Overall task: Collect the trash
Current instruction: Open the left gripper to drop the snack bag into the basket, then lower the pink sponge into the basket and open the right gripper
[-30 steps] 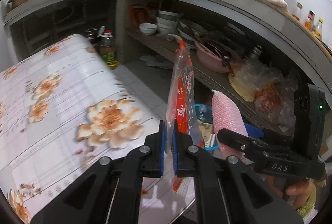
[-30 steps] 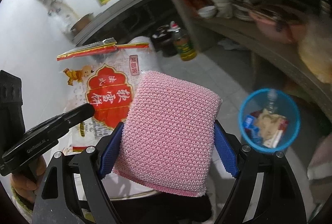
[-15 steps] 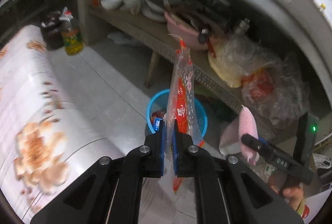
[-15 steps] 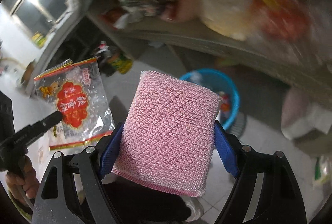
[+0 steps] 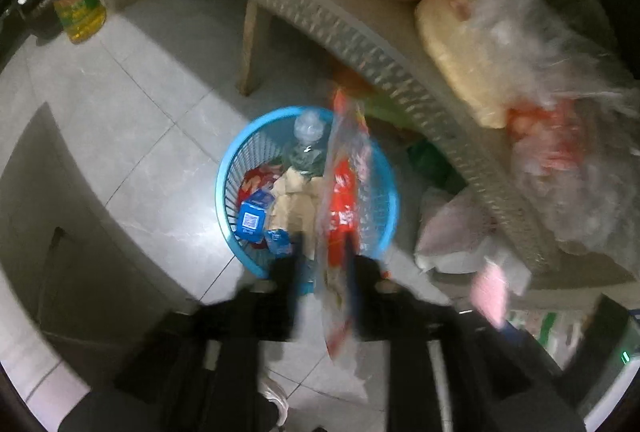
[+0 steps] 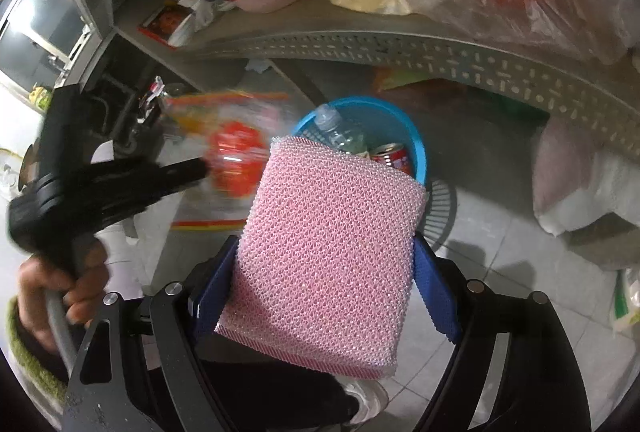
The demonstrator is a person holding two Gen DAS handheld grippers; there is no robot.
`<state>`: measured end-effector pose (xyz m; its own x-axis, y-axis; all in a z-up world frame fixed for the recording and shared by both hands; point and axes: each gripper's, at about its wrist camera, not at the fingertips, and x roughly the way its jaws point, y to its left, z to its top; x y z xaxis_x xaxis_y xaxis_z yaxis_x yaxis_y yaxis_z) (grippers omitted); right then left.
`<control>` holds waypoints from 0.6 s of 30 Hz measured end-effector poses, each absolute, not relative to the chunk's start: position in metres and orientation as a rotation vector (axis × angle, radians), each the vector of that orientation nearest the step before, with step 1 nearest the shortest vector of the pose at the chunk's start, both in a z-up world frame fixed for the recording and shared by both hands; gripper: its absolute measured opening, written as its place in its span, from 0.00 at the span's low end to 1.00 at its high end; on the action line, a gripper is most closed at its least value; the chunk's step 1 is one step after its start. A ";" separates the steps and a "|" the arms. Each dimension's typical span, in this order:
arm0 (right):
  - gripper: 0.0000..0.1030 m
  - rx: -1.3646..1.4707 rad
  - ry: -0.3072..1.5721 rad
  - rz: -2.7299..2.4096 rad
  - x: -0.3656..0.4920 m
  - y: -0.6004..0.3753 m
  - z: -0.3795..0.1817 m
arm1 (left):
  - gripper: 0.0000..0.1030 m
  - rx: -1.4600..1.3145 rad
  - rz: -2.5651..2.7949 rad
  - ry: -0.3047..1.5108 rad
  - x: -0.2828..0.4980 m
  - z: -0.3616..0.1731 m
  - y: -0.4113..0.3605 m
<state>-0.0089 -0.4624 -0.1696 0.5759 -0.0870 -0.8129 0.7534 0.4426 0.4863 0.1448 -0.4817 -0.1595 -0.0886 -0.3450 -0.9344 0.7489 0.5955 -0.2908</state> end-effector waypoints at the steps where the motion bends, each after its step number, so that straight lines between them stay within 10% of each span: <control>1: 0.76 0.982 0.809 -0.601 -0.010 -0.463 -0.172 | 0.38 0.398 -0.910 1.377 0.147 -0.168 -0.487; 18: 0.79 0.809 0.945 -0.596 0.064 -0.482 -0.207 | 0.57 0.260 -0.925 1.260 0.168 -0.087 -0.415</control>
